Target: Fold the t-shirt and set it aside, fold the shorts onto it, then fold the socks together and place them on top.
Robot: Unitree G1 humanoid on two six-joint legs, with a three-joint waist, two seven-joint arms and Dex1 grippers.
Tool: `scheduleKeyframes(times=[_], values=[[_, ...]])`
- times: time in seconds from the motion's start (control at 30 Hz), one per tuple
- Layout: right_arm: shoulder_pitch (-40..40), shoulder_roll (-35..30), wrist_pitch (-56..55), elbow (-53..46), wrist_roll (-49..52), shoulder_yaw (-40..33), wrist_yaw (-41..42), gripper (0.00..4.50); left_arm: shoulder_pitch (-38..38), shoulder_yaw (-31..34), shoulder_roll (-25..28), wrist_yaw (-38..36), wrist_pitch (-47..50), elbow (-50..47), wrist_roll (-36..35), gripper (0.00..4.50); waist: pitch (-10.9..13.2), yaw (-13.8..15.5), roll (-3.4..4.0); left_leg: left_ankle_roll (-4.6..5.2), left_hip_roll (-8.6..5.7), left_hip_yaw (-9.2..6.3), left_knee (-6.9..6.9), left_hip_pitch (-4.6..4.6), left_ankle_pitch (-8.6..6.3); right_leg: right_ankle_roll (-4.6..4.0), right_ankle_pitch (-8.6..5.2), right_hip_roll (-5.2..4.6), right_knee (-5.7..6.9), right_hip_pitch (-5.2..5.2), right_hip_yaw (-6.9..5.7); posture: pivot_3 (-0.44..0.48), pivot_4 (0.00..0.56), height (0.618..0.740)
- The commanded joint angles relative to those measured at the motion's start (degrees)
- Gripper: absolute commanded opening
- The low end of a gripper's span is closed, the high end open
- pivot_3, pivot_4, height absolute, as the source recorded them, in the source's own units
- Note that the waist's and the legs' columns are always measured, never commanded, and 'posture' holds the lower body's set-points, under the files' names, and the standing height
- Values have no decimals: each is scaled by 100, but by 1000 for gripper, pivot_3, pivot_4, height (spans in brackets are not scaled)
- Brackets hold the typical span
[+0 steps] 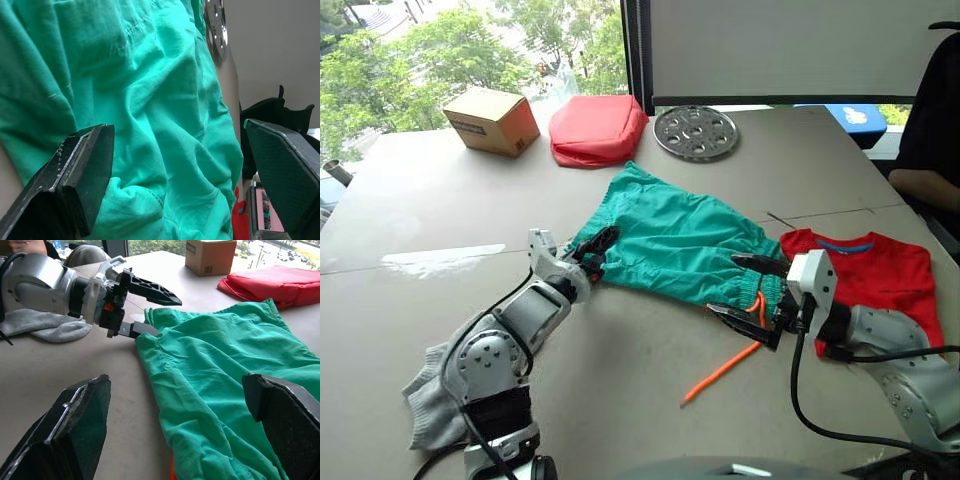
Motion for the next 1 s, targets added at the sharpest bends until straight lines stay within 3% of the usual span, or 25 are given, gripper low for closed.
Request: scheduleKeyframes(times=[0.03, 0.13, 0.3, 0.5, 0.67, 0.87, 1.0], values=[[-70, 17, -122, -179, 77, -49, 7, 4450, 331, -133, 365, 351, -93, -583, -1142, 4455, 7, 10, 2, -1, 0, -1, 1, -1, 0, 0, 0, -3, 1, -4, -2, 0, 150, 740], [-107, 43, -115, -152, 100, -10, 9, 4450, 464, -216, 583, 330, -269, -599, -1133, 4455, 16, 18, 12, -3, -9, 0, 2, 1, 1, 0, 0, -29, 2, -3, -8, 0, 150, 740], [-124, 34, -108, -143, 103, -7, 14, 4450, 370, -335, 978, -56, -406, -695, -285, 4455, 31, 4, 12, -1, -28, 2, 0, -1, 2, 0, 0, -14, 1, -4, -9, 0, 150, 740], [-124, 28, -123, -149, 69, 9, 2, 4450, 541, -262, 1217, 89, -574, -694, -198, 4455, 37, 0, 9, -2, -26, 4, -11, -1, 2, -1, -1, -13, -3, -8, -5, 0, 150, 740], [-143, 57, -123, -140, 81, 46, -1, 4450, 747, -355, 1283, 133, -710, -975, 279, 4455, 44, 6, 7, -2, -23, 5, -11, -2, 1, -1, -1, -18, -2, -10, -4, 0, 150, 740], [-235, 77, -108, -102, 77, 106, 20, 4450, 582, -873, 1109, -597, -975, -666, 1927, 4455, 45, 15, 9, -3, -30, 10, -10, -2, 1, 0, 0, -19, -2, -10, -5, 0, 150, 740], [-266, 48, -84, -108, 90, 79, 29, 4450, 322, -1151, 726, -887, -1346, -346, 2969, 4455, 42, 54, 9, -3, -33, 9, -10, -1, 1, 0, 0, -20, -1, -9, -6, 0, 150, 740]])
